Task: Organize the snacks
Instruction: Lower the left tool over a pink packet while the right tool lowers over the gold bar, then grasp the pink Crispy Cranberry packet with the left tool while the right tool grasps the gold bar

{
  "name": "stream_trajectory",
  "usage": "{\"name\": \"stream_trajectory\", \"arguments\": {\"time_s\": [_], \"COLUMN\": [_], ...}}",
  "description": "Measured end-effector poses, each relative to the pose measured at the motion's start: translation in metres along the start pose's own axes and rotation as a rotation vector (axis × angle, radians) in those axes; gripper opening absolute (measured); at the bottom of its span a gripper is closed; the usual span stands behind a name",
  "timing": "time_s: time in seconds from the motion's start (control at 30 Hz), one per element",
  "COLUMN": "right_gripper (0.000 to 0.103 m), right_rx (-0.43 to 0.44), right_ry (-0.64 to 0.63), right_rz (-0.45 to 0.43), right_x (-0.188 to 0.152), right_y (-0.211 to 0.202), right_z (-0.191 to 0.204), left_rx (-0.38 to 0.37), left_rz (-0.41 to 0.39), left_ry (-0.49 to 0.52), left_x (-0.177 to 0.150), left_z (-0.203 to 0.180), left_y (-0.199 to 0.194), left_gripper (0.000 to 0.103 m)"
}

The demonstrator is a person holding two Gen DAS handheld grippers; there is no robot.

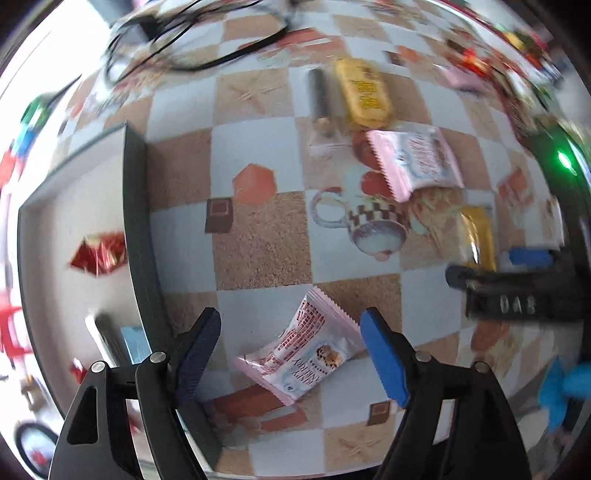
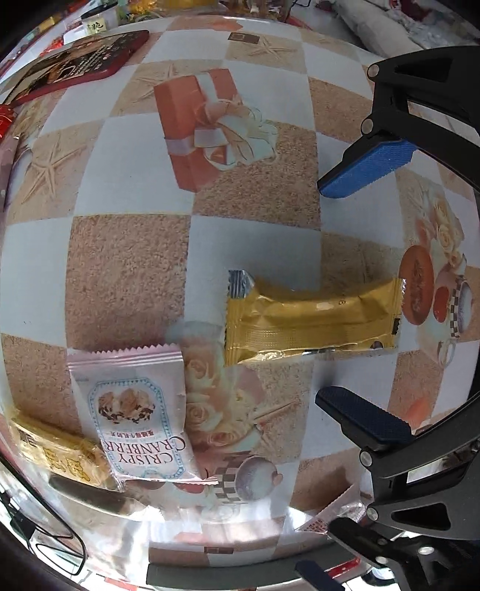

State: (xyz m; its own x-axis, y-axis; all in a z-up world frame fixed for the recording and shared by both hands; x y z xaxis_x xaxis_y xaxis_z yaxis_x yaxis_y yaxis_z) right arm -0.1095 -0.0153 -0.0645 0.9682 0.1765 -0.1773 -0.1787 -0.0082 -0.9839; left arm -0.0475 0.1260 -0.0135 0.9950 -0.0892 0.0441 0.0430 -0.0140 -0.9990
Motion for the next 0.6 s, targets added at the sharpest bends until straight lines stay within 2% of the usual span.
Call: {"name": "stream_trajectory", "arguments": {"time_s": [0.1, 0.23, 0.4, 0.53, 0.6], "right_gripper": [0.103, 0.103, 0.103, 0.103, 0.103], "right_rx": [0.0, 0.0, 0.001, 0.002, 0.002], "right_ry": [-0.001, -0.001, 0.0, -0.003, -0.003], "right_rz": [0.0, -0.002, -0.024, -0.03, -0.027], "right_x": [0.002, 0.01, 0.004, -0.002, -0.003], "right_y": [0.0, -0.003, 0.003, 0.002, 0.001], "right_z": [0.003, 0.006, 0.006, 0.001, 0.001], "left_rx": [0.028, 0.089, 0.06, 0.082, 0.076], "left_rz": [-0.015, 0.014, 0.046, 0.077, 0.061], "left_ry": [0.162, 0.318, 0.335, 0.357, 0.354], "left_x": [-0.016, -0.027, -0.035, -0.049, -0.054], "left_z": [0.0, -0.012, -0.025, -0.03, -0.032], "left_y": [0.002, 0.017, 0.032, 0.046, 0.048], "left_gripper": [0.081, 0.081, 0.082, 0.082, 0.083]}}
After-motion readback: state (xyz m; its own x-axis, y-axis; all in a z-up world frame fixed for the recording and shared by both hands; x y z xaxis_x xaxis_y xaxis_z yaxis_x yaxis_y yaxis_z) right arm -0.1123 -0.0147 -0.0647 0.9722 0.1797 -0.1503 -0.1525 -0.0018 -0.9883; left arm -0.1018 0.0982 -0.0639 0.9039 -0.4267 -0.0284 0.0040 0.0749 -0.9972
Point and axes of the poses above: each gripper's, at about its wrist camera, not at the fingertips, and y roughly the way its jaws point, z to its left, x to its top, the point moved 5 cm from there along y, roughly the way its jaws point, and after that the axes turned 1 degree about y, right-handed, at the moved point
